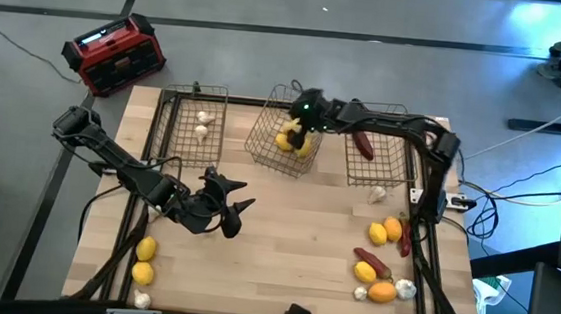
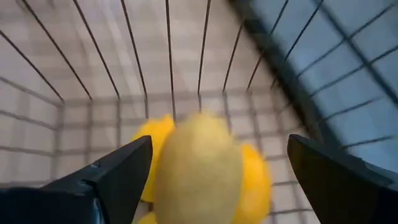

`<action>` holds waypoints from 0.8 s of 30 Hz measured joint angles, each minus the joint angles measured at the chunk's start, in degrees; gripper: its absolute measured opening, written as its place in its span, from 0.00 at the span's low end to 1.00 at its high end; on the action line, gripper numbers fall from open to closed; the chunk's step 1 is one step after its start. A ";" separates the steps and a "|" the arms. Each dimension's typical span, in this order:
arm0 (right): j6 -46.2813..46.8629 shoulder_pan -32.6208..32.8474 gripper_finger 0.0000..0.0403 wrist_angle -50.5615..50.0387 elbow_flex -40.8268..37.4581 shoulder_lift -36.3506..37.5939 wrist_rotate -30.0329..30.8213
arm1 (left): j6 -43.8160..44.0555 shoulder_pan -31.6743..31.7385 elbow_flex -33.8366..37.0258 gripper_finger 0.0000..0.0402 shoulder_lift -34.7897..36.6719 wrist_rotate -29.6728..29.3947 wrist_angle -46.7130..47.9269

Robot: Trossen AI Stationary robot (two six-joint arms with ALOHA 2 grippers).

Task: Sort produce into baskets
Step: Put the lemon into the middle wire basket, then put the garlic into the left wire basket

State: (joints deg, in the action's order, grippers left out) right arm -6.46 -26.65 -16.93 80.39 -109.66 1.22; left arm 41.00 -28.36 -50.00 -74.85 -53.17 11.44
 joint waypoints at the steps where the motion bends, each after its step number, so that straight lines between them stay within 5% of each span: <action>1: 0.00 0.01 0.92 0.09 0.07 1.45 -0.20 | -0.47 0.02 0.00 0.60 0.00 0.00 0.00; 12: 0.26 4.65 0.92 -5.75 0.18 16.99 -1.47 | -0.90 0.02 0.00 0.60 0.00 0.02 0.26; 24: 4.55 22.13 0.92 -7.28 -7.02 23.38 -1.52 | -5.84 0.28 -0.02 0.60 0.00 0.09 1.30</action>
State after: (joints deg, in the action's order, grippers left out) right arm -1.91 -4.53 -24.21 73.37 -86.28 -0.30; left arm 35.16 -28.08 -50.02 -74.85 -53.08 12.74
